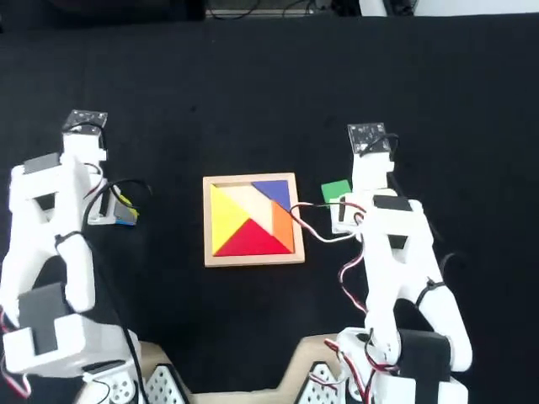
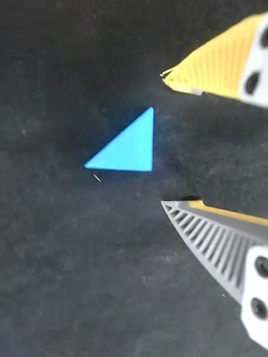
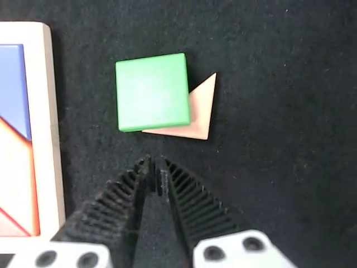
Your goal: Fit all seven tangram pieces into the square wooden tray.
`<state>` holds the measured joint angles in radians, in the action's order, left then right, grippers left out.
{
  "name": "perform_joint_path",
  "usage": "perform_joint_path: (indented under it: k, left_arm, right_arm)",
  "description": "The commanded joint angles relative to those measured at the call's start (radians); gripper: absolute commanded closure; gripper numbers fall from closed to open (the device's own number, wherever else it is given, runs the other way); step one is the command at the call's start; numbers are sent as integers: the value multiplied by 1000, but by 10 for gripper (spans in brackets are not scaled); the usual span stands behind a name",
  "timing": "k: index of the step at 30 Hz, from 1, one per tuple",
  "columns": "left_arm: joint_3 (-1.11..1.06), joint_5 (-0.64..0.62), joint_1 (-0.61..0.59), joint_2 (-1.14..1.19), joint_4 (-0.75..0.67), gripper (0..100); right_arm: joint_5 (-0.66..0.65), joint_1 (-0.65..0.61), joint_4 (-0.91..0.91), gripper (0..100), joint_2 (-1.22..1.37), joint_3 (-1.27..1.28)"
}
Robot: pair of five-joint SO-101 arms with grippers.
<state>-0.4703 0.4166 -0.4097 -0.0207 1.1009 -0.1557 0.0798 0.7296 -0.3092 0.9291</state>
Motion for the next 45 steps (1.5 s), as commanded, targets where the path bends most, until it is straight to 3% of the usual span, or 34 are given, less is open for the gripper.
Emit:
perform_joint_path:
  k: [1,5,13,20,27,39,45]
  left_arm:
    - [35,-83,39,32,-31,698]
    - [50,-275,45,41,-46,698]
    - [7,-285,8,43,-152,729]
    - [-50,-457,5,46,-161,729]
    - [-24,-537,18,106,-163,732]
    - [214,-661,19,318,-29,734]
    - [237,-672,21,342,-21,863]
  right_arm:
    - [2,12,-14,986,27,-5]
    - [2,12,-14,986,27,-8]
    - [-52,-38,-12,986,25,7]
    - [-52,-40,-12,986,25,8]
    - [-54,-40,-12,986,25,10]
    - [-54,-40,-12,986,25,12]
    - [-54,-40,-12,986,25,12]
